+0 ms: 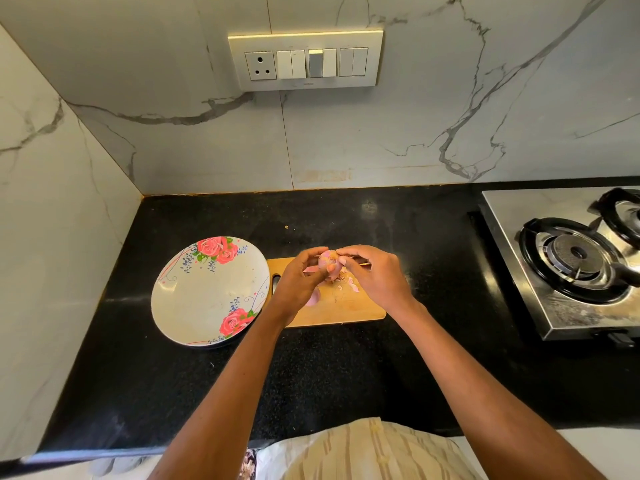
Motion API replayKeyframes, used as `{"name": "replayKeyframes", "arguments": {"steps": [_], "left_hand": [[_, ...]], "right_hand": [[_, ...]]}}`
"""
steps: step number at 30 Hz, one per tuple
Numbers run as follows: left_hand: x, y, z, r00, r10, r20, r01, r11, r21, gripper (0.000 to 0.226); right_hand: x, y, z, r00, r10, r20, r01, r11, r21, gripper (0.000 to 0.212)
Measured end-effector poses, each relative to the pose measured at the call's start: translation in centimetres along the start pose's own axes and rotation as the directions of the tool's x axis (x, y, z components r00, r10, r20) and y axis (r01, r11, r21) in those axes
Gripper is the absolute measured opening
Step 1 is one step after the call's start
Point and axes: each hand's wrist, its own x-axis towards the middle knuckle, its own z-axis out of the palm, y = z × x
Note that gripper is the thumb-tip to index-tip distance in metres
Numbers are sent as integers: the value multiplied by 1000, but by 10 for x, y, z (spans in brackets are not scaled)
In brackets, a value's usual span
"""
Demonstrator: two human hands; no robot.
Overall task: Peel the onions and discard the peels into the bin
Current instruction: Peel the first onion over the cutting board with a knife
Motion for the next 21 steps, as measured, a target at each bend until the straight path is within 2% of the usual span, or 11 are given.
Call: {"name": "replayKeyframes", "arguments": {"steps": [5,21], "left_hand": [[1,0,0,1000,-9,-15,9,1000,-4,41],[3,-11,-2,1000,-5,-22,4,999,-38,30]], "right_hand": [[2,3,-2,1000,-11,17,11,1000,0,19],[0,0,10,994,-93,-63,91,995,-26,13]]}}
